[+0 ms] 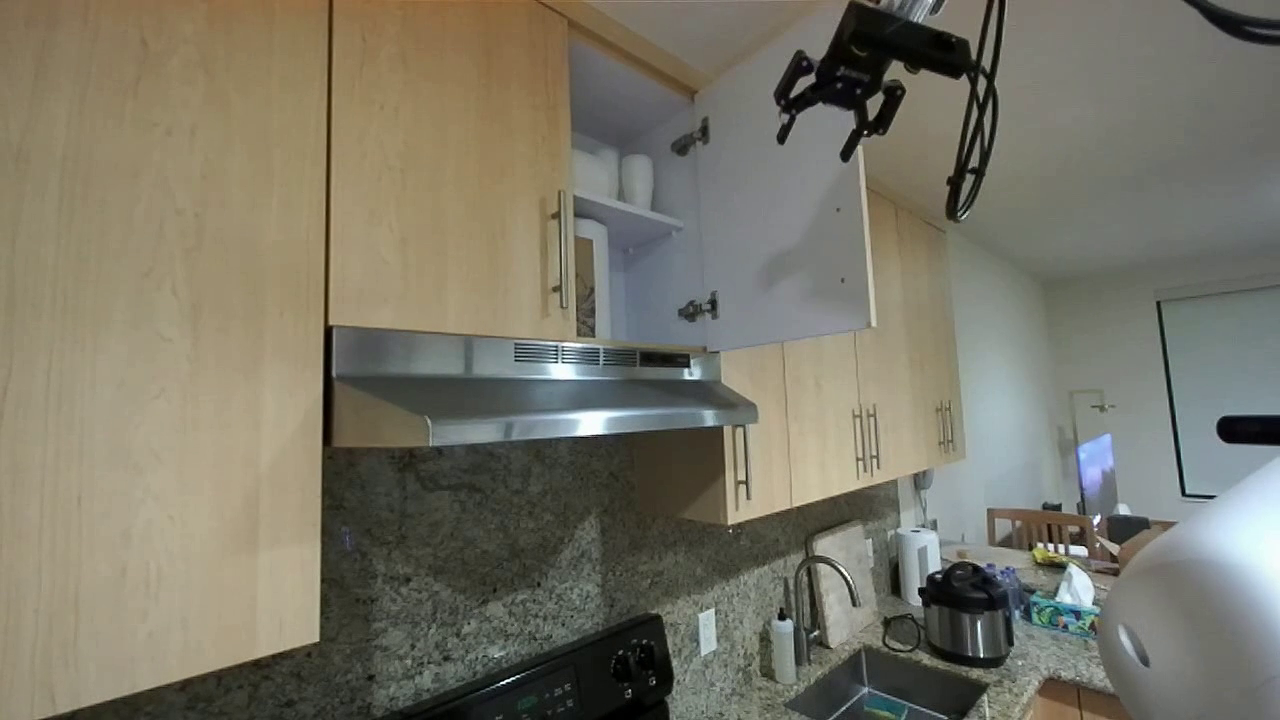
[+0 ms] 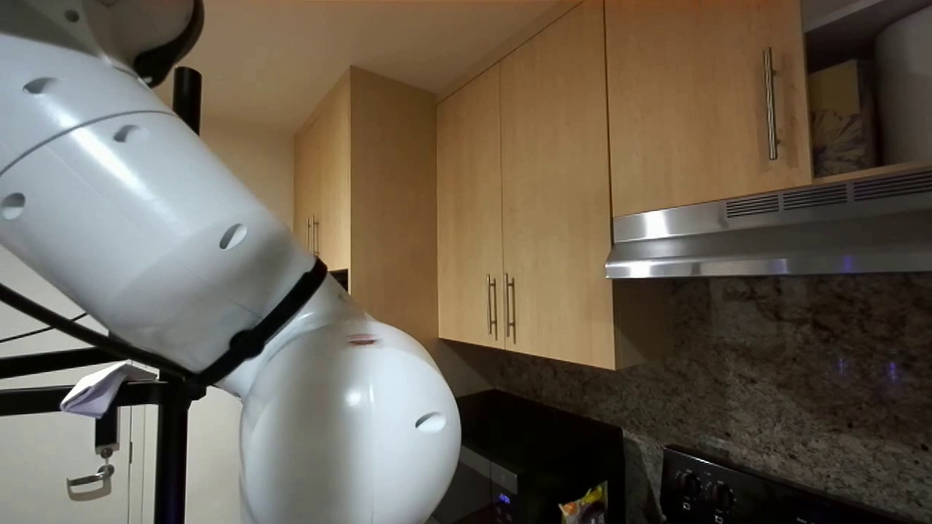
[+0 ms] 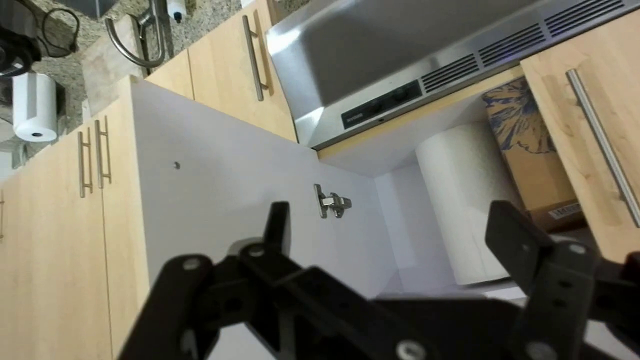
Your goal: Close the right cabinet door
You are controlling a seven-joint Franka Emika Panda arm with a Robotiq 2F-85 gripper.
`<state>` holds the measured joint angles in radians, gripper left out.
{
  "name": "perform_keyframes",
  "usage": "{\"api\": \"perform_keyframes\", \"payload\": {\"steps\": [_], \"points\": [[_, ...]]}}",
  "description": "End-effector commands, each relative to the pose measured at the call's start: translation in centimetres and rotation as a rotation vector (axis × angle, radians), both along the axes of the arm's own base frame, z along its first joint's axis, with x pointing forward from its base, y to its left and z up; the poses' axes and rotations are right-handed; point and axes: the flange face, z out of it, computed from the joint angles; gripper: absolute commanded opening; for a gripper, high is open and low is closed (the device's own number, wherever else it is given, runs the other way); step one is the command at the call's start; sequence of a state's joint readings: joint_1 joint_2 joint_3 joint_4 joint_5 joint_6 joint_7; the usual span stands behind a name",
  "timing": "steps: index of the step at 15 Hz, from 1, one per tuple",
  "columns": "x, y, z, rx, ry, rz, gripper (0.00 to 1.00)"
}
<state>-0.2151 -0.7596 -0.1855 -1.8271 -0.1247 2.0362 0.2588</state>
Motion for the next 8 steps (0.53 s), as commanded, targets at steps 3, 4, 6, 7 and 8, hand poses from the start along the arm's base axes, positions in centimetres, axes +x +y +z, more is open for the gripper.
{"api": "perform_keyframes", "payload": {"steps": [3, 4, 6, 7, 8], "points": [[0.6, -6.1, 1.6, -0.039, 0.083, 0.001, 1.00], [0.9, -6.9, 1.8, -0.046, 0.079, -0.014, 1.00], [1.4, -8.6, 1.7, -0.027, 0.087, -0.050, 1.00], [2.0, -9.3, 1.3, -0.012, 0.096, -0.095, 1.00], [2.3, -9.7, 1.1, -0.005, 0.098, -0.116, 1.00]]}}
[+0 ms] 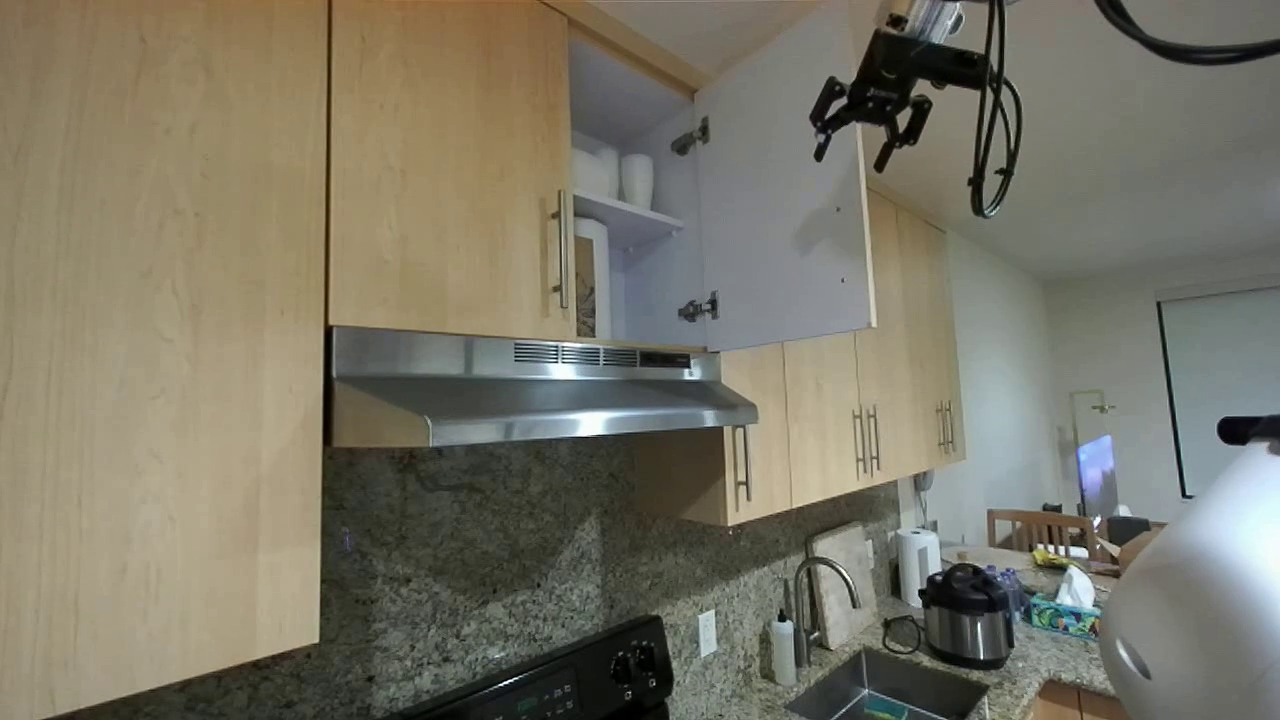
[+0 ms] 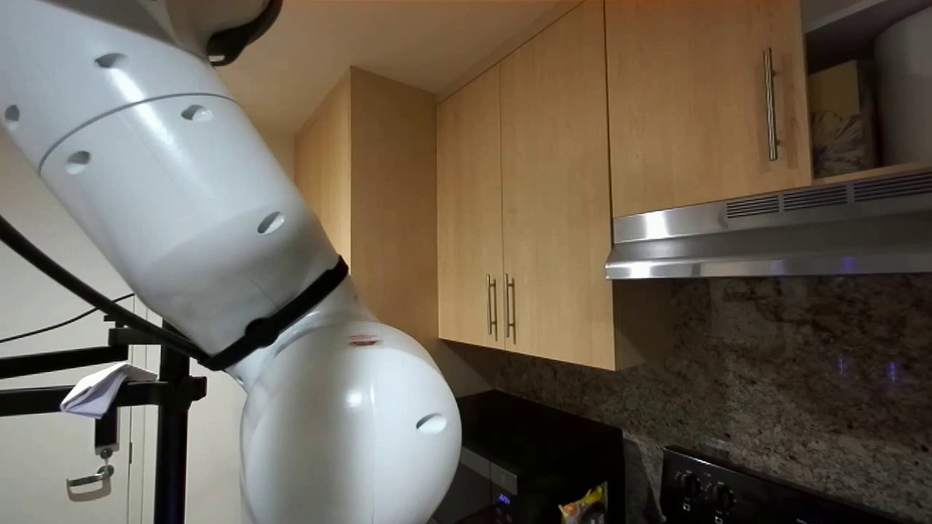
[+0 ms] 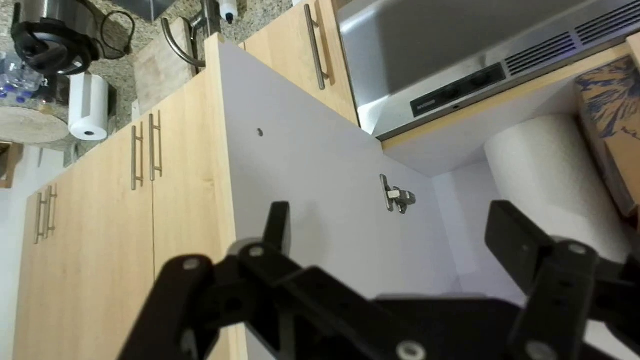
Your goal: Close the right cabinet door
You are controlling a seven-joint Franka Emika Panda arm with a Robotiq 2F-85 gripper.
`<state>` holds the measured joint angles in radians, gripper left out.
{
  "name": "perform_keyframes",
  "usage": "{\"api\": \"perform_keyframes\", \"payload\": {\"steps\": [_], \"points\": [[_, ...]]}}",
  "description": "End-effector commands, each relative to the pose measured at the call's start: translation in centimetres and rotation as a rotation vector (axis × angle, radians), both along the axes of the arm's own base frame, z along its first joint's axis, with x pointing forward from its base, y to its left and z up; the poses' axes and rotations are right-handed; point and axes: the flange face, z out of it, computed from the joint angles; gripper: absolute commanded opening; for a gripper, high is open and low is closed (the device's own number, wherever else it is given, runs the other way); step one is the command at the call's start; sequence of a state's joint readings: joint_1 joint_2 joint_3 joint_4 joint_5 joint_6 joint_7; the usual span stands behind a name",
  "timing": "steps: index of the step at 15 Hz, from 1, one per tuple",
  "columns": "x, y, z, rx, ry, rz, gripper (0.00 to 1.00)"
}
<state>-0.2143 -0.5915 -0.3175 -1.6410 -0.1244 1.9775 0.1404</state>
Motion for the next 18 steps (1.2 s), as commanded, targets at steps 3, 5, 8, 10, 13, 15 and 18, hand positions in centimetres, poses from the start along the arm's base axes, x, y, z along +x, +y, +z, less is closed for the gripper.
{"api": "perform_keyframes", "payload": {"steps": [3, 5, 8, 10, 13, 15, 18], "points": [[1.2, -1.5, -0.5, 0.005, 0.026, -0.037, 1.00], [1.5, -1.7, -0.5, 0.004, 0.030, -0.042, 1.00], [2.0, -2.6, -0.8, 0.015, 0.057, -0.007, 1.00], [2.5, -3.6, -0.9, 0.037, 0.058, -0.038, 1.00], [3.2, -5.5, -1.2, 0.065, 0.063, -0.079, 1.00], [3.8, -6.9, -1.3, 0.050, 0.095, -0.109, 1.00], [4.5, -8.5, -1.4, 0.051, 0.117, -0.130, 1.00]]}}
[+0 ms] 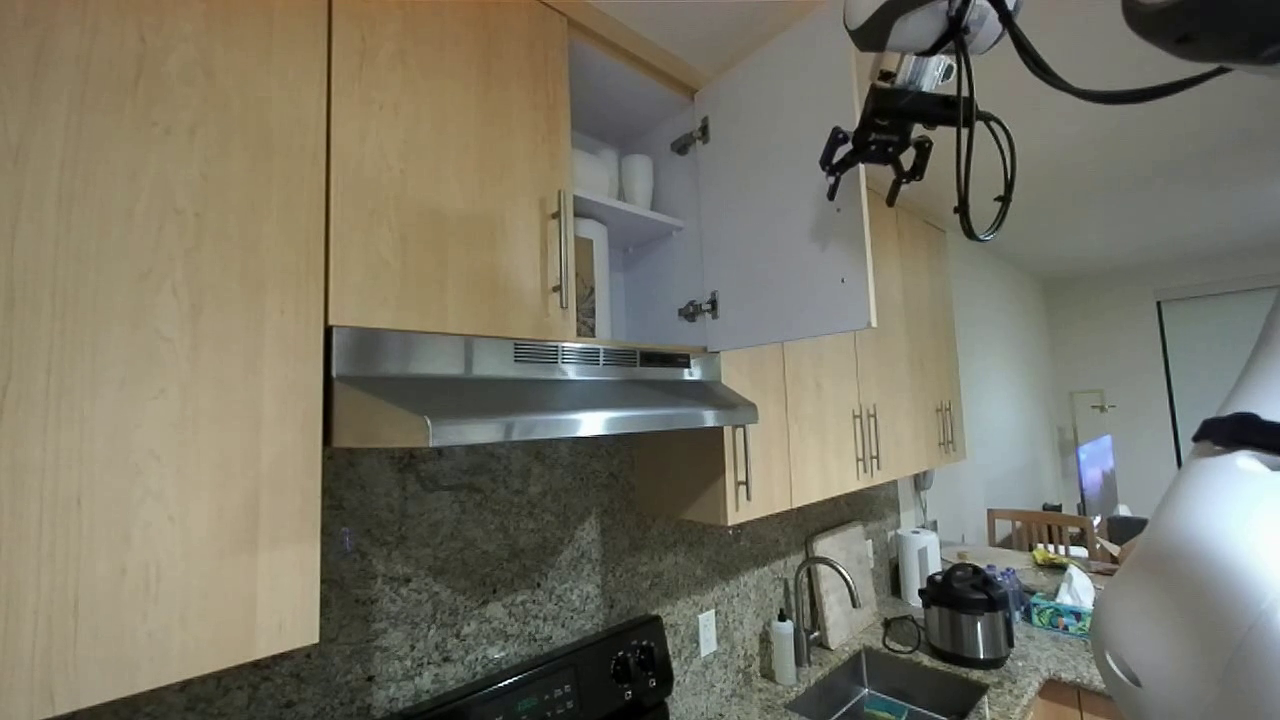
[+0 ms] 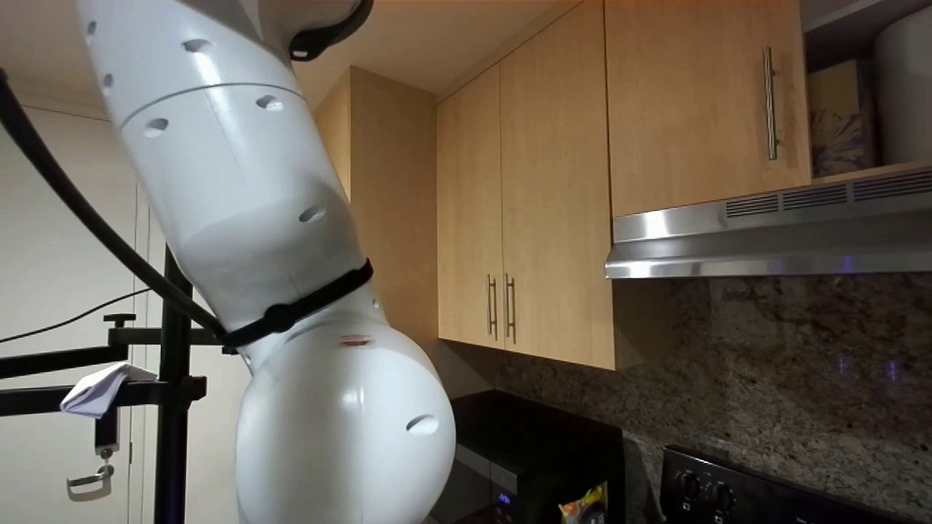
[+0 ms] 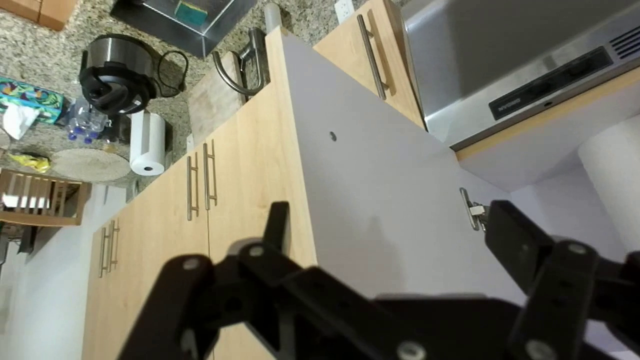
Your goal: Close the right cabinet door
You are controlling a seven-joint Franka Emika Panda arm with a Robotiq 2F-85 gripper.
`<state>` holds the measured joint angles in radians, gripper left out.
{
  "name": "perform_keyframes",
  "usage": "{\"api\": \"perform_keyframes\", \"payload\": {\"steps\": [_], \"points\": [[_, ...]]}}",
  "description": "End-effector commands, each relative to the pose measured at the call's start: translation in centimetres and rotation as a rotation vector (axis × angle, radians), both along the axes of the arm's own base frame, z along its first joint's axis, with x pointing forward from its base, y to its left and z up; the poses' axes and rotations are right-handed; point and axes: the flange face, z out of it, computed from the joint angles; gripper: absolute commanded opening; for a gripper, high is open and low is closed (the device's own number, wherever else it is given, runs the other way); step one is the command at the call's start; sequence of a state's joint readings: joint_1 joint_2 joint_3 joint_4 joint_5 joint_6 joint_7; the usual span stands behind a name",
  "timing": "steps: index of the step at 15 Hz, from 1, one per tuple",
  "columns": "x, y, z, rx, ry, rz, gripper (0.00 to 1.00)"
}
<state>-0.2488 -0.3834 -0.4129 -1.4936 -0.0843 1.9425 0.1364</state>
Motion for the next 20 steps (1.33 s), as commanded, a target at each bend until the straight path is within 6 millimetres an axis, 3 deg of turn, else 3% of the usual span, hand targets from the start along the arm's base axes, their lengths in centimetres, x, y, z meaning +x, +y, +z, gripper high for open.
{"api": "perform_keyframes", "payload": {"steps": [1, 7, 11, 20], "points": [[0.9, -2.2, 0.5, -0.012, 0.048, -0.020, 1.00], [1.1, -4.7, 0.6, -0.036, 0.127, 0.030, 1.00], [1.1, -5.2, 0.1, 0.007, 0.205, 0.174, 1.00], [2.7, -7.1, 0.5, -0.033, 0.216, 0.249, 1.00]]}}
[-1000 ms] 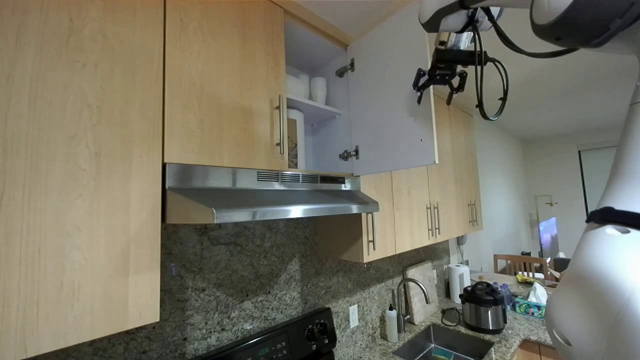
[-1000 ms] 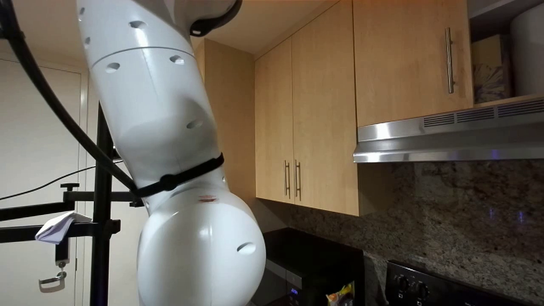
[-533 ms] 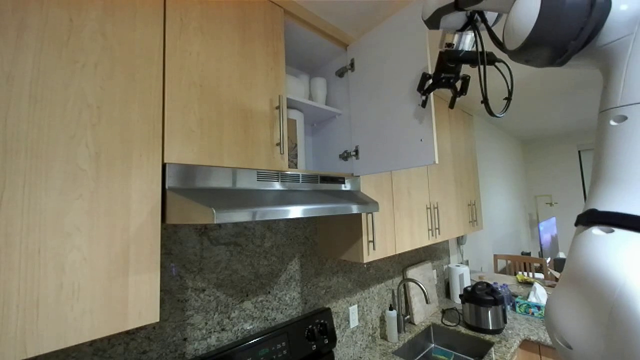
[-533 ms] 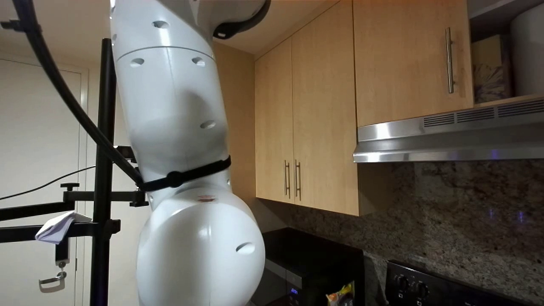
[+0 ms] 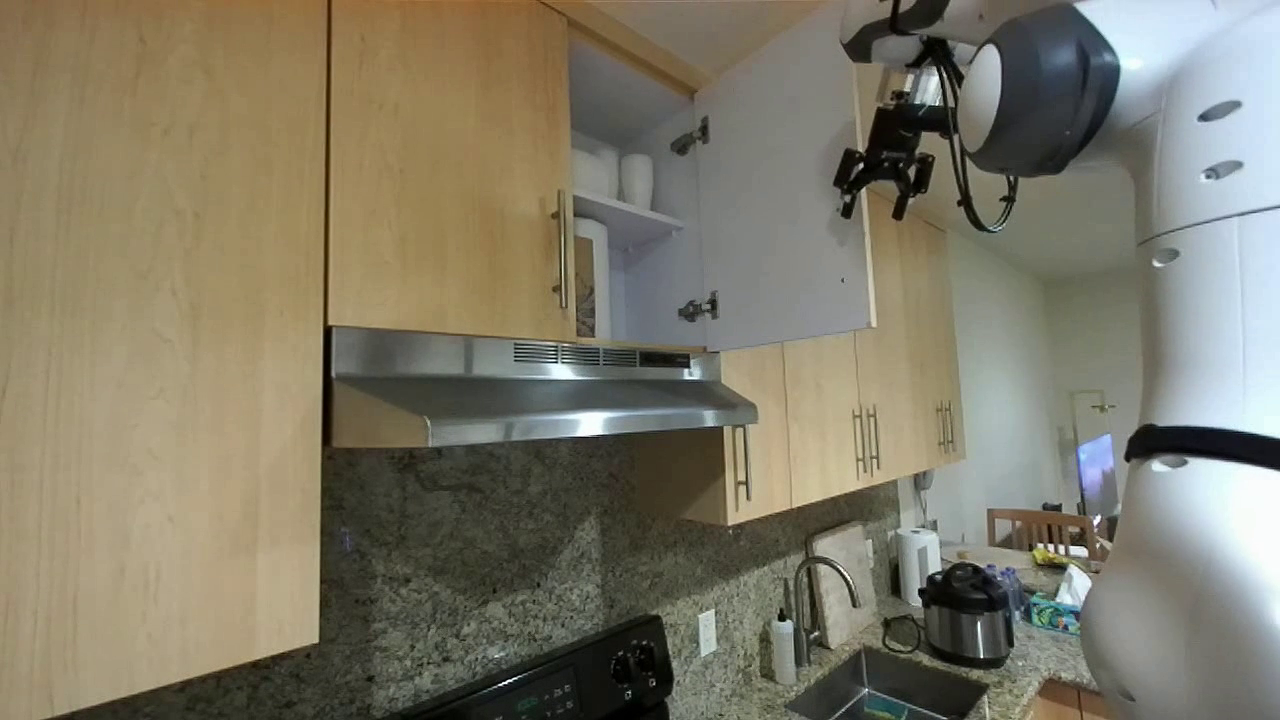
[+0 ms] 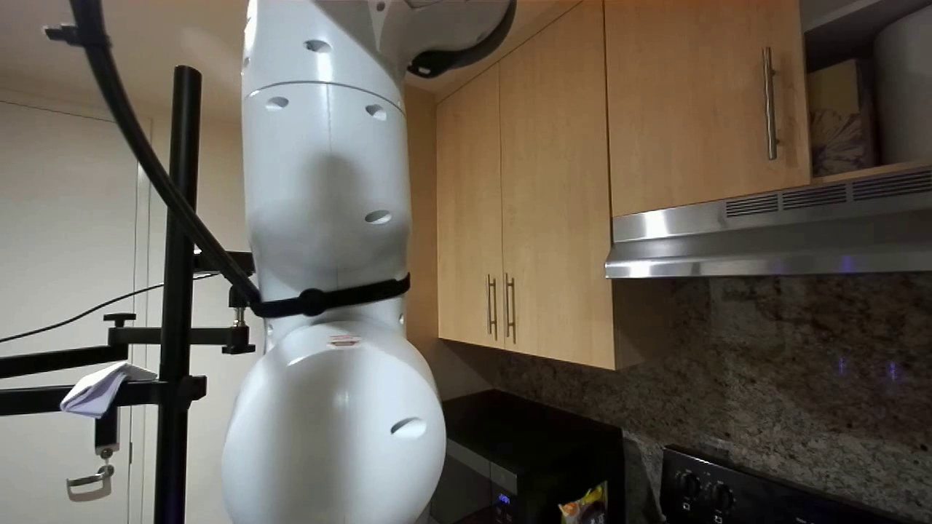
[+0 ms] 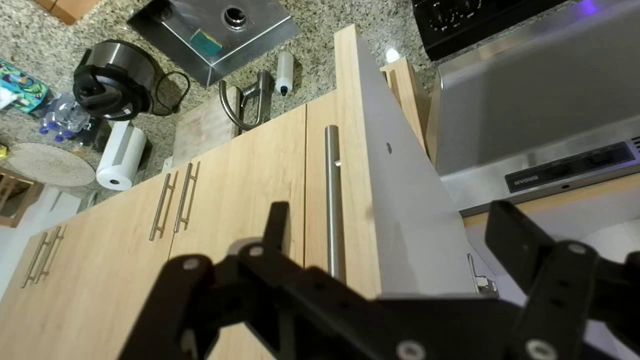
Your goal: Close the right cabinet door
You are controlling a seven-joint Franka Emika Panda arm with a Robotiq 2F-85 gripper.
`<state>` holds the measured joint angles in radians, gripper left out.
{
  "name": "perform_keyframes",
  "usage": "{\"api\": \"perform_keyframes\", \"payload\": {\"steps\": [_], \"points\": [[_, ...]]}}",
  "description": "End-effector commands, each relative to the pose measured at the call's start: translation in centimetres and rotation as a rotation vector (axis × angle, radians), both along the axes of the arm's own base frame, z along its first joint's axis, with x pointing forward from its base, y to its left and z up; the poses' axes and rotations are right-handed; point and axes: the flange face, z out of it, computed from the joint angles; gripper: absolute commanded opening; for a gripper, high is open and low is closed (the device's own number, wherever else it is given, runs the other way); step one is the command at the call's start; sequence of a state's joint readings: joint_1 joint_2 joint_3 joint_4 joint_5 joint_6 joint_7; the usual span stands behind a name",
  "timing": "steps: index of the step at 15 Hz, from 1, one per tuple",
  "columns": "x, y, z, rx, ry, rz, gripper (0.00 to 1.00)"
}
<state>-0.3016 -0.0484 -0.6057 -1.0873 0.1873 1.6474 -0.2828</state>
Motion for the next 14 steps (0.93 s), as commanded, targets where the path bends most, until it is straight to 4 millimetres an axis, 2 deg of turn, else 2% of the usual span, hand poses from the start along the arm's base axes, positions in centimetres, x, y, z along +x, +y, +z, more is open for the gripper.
{"api": "perform_keyframes", "payload": {"steps": [1, 4, 5, 14], "points": [[1.1, -0.5, 0.3, -0.011, -0.010, 0.075, 1.00], [2.2, -0.4, 1.1, -0.028, -0.084, 0.115, 1.00], [1.9, 0.0, 0.6, -0.003, -0.057, 0.080, 1.00], [2.2, 0.0, 1.0, -0.008, -0.079, 0.094, 1.00]]}}
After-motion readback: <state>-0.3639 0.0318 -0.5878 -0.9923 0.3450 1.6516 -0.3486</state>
